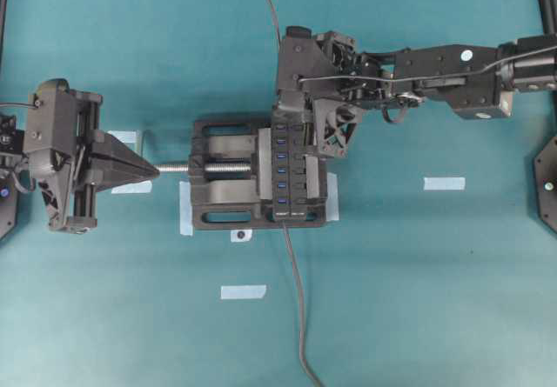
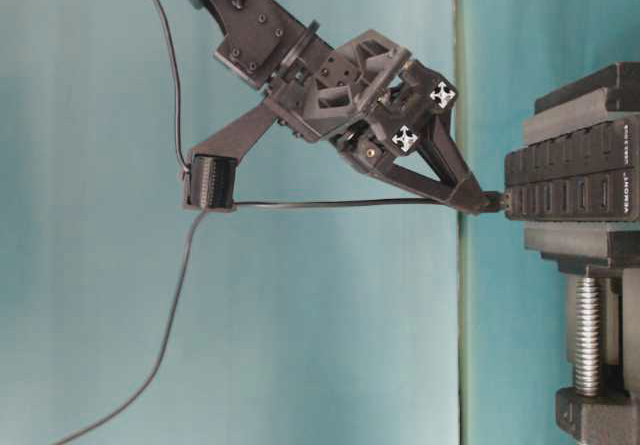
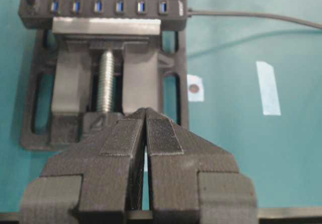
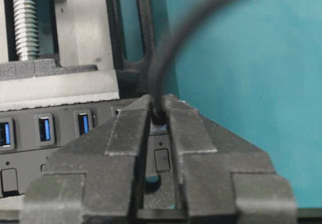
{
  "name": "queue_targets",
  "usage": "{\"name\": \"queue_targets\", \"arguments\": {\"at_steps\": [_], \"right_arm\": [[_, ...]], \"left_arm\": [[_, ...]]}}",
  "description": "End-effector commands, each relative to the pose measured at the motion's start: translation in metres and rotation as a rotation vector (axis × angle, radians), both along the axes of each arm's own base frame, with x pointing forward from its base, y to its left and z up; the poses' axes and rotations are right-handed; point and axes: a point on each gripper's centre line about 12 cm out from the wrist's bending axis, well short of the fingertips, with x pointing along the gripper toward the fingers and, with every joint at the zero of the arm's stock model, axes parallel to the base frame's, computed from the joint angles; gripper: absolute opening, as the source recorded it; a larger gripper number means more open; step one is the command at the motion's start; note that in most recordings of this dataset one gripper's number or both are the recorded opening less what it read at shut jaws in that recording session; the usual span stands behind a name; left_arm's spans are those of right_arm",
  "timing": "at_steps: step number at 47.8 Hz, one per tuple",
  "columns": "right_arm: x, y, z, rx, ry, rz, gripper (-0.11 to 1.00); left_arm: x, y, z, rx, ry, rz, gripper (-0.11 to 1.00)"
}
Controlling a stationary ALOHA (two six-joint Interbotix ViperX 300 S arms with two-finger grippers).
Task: Insert the USB into the second port from the front of the fixed hub.
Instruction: 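Close the right gripper on the black USB plug at the hub end, then pull the USB plug out of the hub with the right gripper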
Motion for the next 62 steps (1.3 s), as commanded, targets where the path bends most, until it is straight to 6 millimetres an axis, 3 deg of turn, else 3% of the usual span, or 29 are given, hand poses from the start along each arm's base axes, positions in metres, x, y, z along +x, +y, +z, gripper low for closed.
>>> {"name": "queue_targets", "arguments": {"at_steps": [1, 35, 62], "right_arm": [[0.005, 0.001, 0.013, -0.009, -0.037, 0.006, 0.07], [0.005, 0.001, 0.018, -0.007, -0.05, 0.002, 0.07], [0.001, 0.006, 0.071, -0.01, -0.096, -0.003, 0.07]], "left_arm": [[0.005, 0.0, 0.01, 0.001, -0.035, -0.002, 0.0], [0.005, 0.0, 0.01, 0.0, -0.035, -0.001, 0.0], [0.004, 0.0, 0.01, 0.0, -0.034, -0.001, 0.0]]}}
